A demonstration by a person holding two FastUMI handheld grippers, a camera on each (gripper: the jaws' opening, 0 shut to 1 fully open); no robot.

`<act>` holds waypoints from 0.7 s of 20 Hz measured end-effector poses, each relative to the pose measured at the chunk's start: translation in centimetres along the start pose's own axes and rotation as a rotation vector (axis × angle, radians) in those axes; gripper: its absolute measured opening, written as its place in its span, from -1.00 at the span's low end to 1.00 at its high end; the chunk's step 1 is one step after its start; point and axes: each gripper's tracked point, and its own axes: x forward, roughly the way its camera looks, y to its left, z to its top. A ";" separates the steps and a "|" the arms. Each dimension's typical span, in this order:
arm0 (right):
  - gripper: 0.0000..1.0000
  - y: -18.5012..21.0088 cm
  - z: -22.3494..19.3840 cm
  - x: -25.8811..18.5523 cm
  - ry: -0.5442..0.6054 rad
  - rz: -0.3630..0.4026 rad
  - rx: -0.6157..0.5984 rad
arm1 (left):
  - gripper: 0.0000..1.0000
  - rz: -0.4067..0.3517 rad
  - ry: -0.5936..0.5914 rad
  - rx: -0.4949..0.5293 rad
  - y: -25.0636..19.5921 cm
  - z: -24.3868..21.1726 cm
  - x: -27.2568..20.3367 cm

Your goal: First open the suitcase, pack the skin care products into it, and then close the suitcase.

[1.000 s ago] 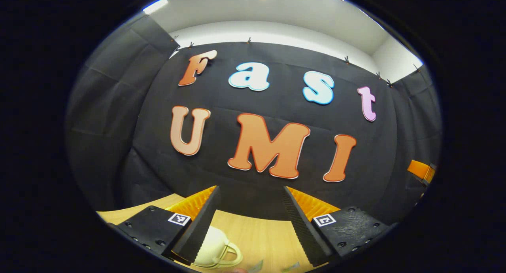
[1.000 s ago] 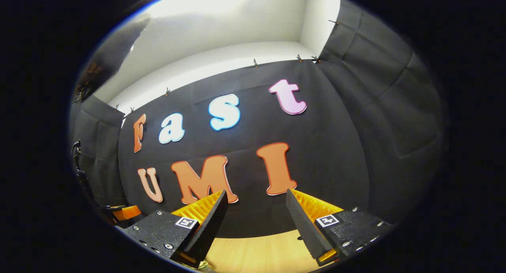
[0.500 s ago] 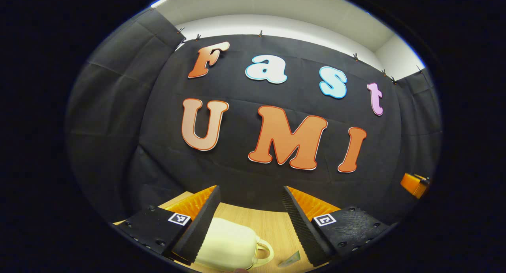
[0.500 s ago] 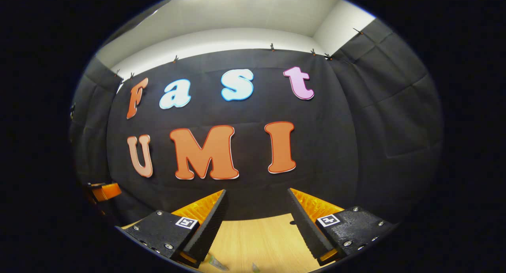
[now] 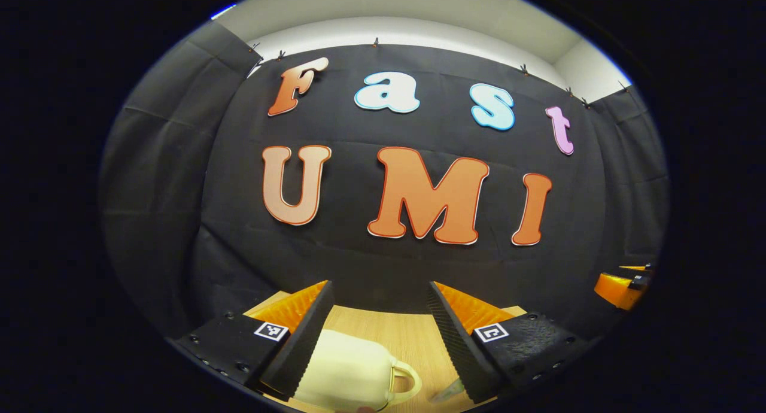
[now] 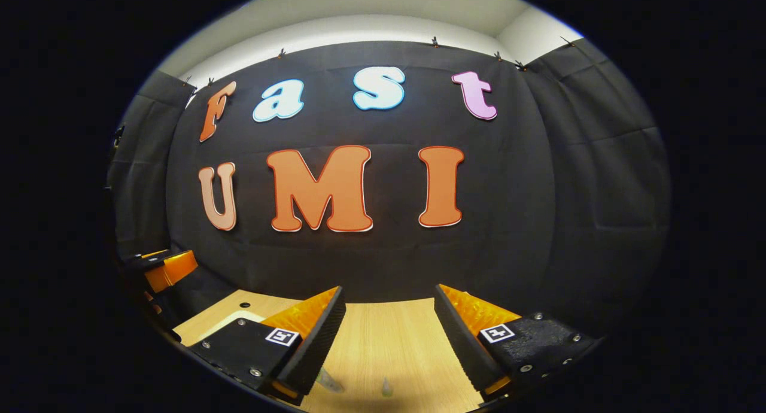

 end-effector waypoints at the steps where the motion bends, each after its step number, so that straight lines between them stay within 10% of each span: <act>1: 0.89 0.3 0.0 0.1 -0.008 0.013 -0.018 | 0.87 0.005 0.006 0.004 -0.2 -0.3 0.3; 14: 0.89 -1.2 -2.7 2.0 0.062 0.024 -0.054 | 0.95 -0.030 0.092 0.393 -3.4 -9.6 1.9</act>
